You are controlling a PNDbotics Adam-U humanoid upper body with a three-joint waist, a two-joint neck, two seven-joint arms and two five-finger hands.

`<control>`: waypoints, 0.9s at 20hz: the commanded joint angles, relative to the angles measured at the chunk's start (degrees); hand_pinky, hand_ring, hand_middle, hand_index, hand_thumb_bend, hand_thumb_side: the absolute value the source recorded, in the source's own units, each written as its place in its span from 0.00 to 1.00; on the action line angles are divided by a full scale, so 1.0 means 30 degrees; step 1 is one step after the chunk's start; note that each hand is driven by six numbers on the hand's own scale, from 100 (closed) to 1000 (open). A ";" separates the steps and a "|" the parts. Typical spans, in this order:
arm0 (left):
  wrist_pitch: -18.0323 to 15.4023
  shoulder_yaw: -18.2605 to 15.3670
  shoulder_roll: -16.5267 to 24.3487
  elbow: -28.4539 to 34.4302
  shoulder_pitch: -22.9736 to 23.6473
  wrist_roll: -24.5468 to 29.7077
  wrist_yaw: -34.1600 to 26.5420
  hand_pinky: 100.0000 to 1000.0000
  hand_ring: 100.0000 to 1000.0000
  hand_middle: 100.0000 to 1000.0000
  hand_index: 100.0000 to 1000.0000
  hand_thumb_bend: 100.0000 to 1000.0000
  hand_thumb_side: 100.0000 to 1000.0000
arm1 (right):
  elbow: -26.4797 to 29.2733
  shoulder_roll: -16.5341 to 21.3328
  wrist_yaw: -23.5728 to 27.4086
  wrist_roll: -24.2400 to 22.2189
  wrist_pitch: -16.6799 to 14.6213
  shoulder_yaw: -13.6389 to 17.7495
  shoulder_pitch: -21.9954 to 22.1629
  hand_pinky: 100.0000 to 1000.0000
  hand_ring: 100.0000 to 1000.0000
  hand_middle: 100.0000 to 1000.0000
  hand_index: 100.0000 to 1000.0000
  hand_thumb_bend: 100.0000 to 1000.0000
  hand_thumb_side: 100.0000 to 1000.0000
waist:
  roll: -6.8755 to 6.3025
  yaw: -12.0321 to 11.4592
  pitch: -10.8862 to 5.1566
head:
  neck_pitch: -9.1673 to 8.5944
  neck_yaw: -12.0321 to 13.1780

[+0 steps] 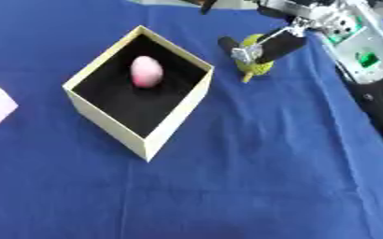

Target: Pick up objects on the table and place them in the box.

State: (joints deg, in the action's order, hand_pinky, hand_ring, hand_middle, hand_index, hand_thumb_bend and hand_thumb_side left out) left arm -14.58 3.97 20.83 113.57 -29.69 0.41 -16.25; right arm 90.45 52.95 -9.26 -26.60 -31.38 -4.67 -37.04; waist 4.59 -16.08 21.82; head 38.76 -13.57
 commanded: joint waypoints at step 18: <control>0.0001 -0.0200 0.0792 0.0341 -0.0383 0.0109 0.0253 0.65 0.77 0.67 0.76 0.00 0.52 | -0.4053 0.1710 -0.5823 0.4949 -0.0528 0.1832 0.1035 1.00 1.00 0.82 0.97 0.00 0.08 | -0.0030 -0.0118 0.0557 | -0.1243 -0.0294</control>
State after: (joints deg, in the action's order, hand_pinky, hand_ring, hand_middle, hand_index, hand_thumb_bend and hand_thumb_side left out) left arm -14.54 3.96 21.63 113.57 -29.94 0.51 -15.55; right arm 78.67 55.76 -25.80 -12.70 -32.99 -0.24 -33.12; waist 4.65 -16.46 24.76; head 36.01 -14.15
